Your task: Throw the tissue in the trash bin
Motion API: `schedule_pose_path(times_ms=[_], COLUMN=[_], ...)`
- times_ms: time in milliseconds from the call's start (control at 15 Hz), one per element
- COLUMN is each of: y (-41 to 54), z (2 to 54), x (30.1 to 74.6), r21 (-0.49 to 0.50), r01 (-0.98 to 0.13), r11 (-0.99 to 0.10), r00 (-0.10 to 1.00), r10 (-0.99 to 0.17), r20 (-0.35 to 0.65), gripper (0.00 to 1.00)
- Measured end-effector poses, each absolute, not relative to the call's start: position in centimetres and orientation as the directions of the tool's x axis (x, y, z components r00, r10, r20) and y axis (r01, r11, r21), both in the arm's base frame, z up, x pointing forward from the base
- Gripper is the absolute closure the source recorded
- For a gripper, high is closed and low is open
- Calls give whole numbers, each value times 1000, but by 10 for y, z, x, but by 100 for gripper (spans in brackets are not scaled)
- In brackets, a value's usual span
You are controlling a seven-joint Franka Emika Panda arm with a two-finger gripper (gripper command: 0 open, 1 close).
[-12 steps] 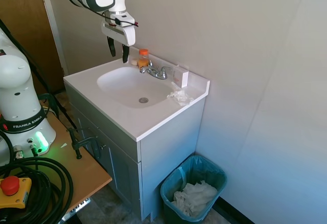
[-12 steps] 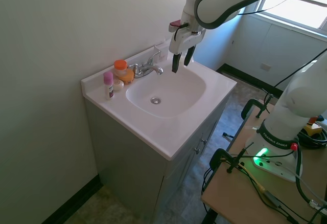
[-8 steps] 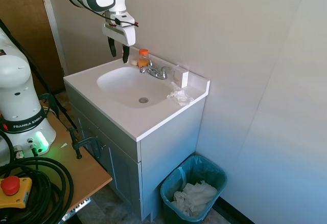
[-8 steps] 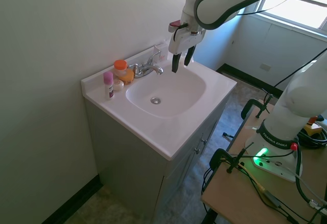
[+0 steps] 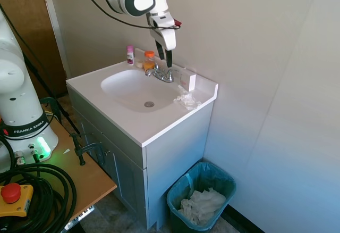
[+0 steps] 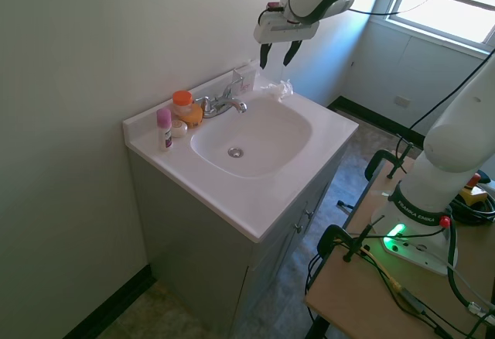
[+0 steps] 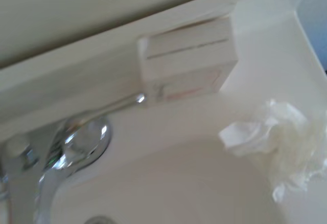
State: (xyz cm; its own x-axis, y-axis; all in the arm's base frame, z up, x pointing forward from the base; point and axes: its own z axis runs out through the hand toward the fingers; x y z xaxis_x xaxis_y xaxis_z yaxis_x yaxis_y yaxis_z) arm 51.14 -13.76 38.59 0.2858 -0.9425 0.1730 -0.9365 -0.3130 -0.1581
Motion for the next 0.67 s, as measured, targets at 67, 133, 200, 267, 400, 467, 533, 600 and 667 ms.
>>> schedule_pose_path(times_ms=[67,133,200,267,400,467,533,600,667], y=[-154,-172,-189,-205,-225,-229,-232,-233,-235], z=[370,353,335,319,296,289,285,282,277], x=[523,531,536,540,545,547,549,550,551], r21=[-145,-130,-113,-96,-69,-63,-60,-56,-53], r01=[-948,-959,-970,-979,-988,-991,-992,-993,-994], r11=[-283,-250,-213,-182,-137,-122,-112,-104,-96], r00=[259,228,195,167,127,113,104,97,90], r10=[-952,-960,-968,-974,-982,-985,-987,-988,-989], r20=[165,159,155,151,137,128,124,120,115], gripper=[0,0,0,0,0,0,0,0,0])
